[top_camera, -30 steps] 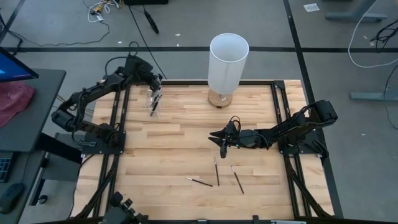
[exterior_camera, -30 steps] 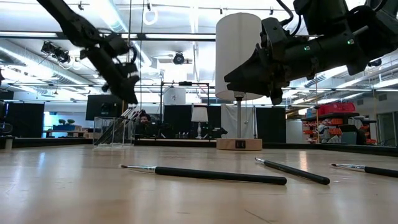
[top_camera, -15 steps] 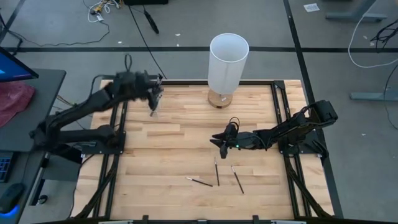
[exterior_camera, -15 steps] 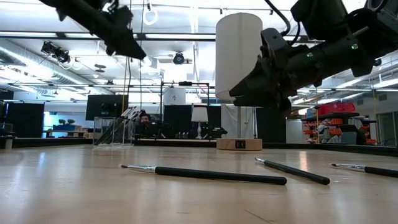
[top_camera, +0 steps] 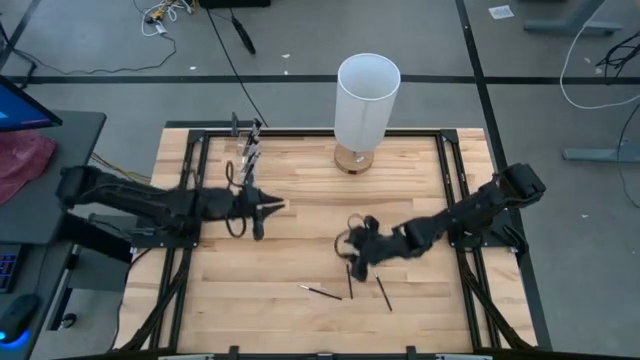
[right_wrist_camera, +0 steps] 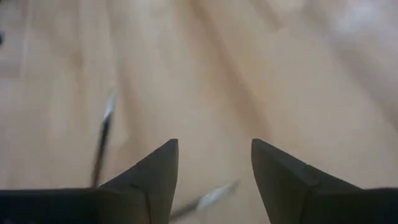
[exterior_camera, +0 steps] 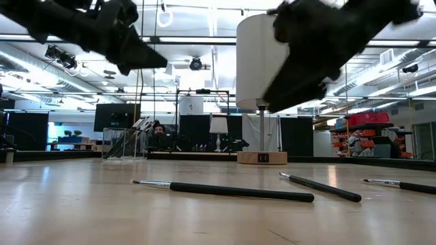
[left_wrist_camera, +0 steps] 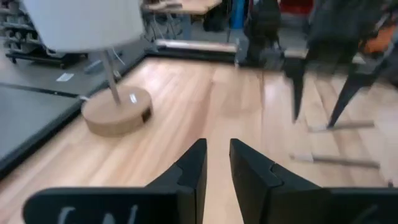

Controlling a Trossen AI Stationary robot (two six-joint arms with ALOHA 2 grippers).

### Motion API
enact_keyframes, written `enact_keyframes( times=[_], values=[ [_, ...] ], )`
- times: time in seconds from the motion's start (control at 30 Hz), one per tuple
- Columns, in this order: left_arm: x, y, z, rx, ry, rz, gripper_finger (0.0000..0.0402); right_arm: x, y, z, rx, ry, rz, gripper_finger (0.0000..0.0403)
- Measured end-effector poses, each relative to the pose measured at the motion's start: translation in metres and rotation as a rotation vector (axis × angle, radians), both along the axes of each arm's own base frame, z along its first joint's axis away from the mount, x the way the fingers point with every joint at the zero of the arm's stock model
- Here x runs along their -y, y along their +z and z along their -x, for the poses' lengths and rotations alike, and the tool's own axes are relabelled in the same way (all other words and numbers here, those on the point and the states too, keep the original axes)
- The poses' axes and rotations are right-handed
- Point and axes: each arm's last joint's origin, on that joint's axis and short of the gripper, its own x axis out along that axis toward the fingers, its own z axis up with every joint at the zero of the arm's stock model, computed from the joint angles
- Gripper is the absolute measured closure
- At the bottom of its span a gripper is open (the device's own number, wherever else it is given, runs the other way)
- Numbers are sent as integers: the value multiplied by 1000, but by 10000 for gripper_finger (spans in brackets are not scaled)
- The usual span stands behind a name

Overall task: Put items in baskets/containers
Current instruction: Put the black eyeshadow brush into the transparent organizer

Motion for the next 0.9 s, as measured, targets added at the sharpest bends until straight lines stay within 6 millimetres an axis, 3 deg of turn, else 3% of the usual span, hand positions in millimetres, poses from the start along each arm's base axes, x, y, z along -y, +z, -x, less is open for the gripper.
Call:
enact_keyframes(
  times=[0.27,0.5,0.7,0.9],
  values=[
    [23,-24,-17,-30,18,-42,341,-65,2,39,-121,14,-107,199],
    [22,-42,-32,-40,35,-44,342,-86,-8,72,-230,-43,-106,168],
    [22,-51,-38,-48,45,-29,342,-99,-46,82,-255,-167,-89,152],
    [22,-52,-39,-44,45,-25,342,-112,-85,85,-199,-240,14,185]
  ],
)
